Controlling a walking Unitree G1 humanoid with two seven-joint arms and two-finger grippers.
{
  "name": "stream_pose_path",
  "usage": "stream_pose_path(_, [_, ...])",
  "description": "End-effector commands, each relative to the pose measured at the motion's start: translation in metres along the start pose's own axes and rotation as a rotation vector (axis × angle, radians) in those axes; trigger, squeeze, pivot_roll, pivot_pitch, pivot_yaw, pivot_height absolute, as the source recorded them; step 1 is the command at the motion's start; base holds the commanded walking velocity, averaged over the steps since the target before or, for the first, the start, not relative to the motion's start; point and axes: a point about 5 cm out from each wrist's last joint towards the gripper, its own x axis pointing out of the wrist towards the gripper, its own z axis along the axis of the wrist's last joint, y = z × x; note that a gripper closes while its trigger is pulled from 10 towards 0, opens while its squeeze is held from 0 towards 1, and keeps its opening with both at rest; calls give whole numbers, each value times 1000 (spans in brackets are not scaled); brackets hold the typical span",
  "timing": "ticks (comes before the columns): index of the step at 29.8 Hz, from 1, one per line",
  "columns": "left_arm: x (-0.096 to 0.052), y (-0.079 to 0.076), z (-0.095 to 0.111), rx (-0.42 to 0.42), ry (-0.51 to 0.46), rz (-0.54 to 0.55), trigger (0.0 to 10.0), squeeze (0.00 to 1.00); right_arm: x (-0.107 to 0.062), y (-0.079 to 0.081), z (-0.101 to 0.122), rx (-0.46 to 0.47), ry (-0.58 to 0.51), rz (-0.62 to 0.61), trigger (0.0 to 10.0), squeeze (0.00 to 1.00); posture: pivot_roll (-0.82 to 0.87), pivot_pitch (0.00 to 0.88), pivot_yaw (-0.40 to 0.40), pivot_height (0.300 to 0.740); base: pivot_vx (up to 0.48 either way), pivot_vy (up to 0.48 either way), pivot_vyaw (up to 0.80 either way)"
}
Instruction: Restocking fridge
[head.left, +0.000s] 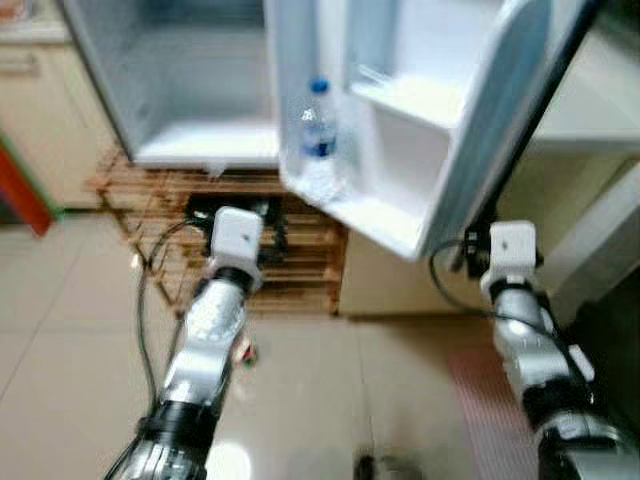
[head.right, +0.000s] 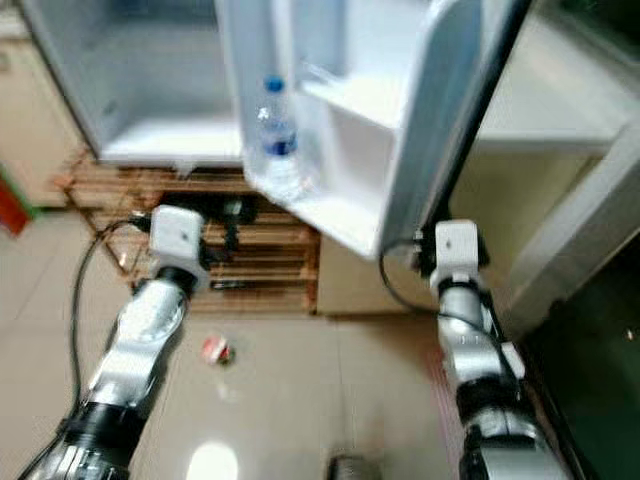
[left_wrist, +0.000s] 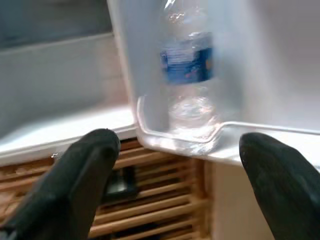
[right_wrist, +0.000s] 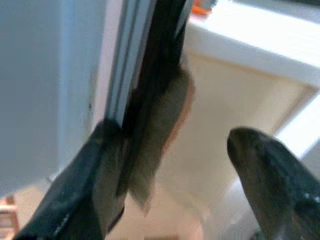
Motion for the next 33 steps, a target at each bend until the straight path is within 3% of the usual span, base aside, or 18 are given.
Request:
stream_pose_path(1, [-8,22,-8,25,37,58,10000,0,5,-9,1,7,20,-48,10000,0,142,30,15,740,0,0,0])
stream_pose_path(17, [-34,44,-10,74,88,66,10000,0,13,-36,2,-24,56,-130,10000,0,222,118,61,740,0,0,0])
stream_pose_path(19, [-36,45,-10,80,94,63,10000,0,16,-38,6,7,41,-129,10000,0,225,128,64,740,0,0,0])
stream_pose_path(20, [-41,47,-11,84,108,59,10000,0,21,-41,16,131,11,-101,10000,0,227,134,63,740,0,0,0])
stream_pose_path(22, [-45,47,-12,85,117,57,10000,0,23,-45,21,191,-7,-97,10000,0,228,137,61,740,0,0,0])
stream_pose_path(23, [-45,46,-12,84,119,57,10000,0,24,-48,21,188,-6,-111,10000,0,228,138,60,740,0,0,0])
stream_pose_path(24, [-46,44,-11,81,122,51,10000,0,24,-60,22,104,4,-176,10000,0,226,141,60,740,0,0,0])
stream_pose_path(29, [-51,43,-10,80,131,43,10000,0,25,-80,21,-10,41,-260,10000,0,231,157,62,740,0,0,0])
stream_pose_path(33, [-55,45,-11,89,142,42,10000,0,27,-90,26,-43,48,-298,10000,0,248,169,58,740,0,0,0])
